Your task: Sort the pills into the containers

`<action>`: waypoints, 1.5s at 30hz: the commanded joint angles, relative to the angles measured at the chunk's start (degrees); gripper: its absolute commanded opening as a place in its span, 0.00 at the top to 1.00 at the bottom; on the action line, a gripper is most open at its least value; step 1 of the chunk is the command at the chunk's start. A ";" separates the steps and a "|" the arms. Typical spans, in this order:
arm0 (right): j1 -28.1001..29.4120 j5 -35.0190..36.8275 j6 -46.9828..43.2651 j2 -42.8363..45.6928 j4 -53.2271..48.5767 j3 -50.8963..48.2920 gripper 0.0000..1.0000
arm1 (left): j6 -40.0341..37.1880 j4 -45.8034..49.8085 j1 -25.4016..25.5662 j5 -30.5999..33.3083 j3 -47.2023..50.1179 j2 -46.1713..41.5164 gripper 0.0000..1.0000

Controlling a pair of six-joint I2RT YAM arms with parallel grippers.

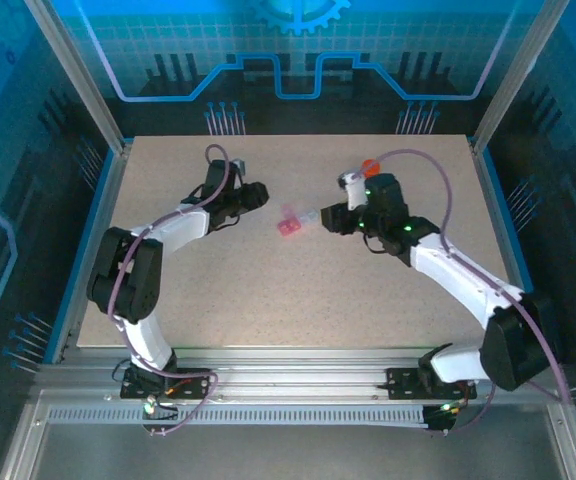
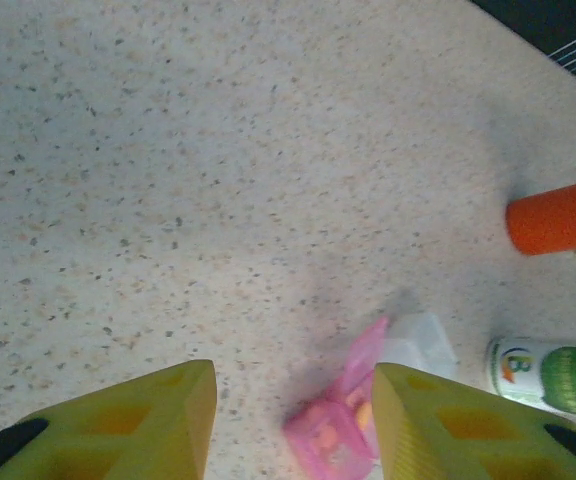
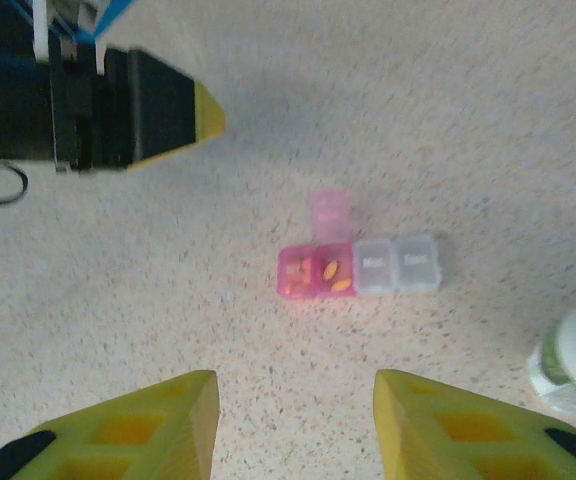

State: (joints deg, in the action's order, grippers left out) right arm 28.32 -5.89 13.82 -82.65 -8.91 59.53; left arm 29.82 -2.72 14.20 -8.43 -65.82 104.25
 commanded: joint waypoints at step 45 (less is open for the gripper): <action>-0.45 -3.05 1.54 -1.91 -0.48 0.12 0.54 | -17.34 -3.68 6.32 -11.83 -6.46 13.15 0.86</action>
State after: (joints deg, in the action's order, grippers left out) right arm 28.42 -7.97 14.28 -86.08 -9.47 60.64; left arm 13.82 -5.30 20.05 -20.62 -74.28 121.12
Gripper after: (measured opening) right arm 0.464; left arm 0.144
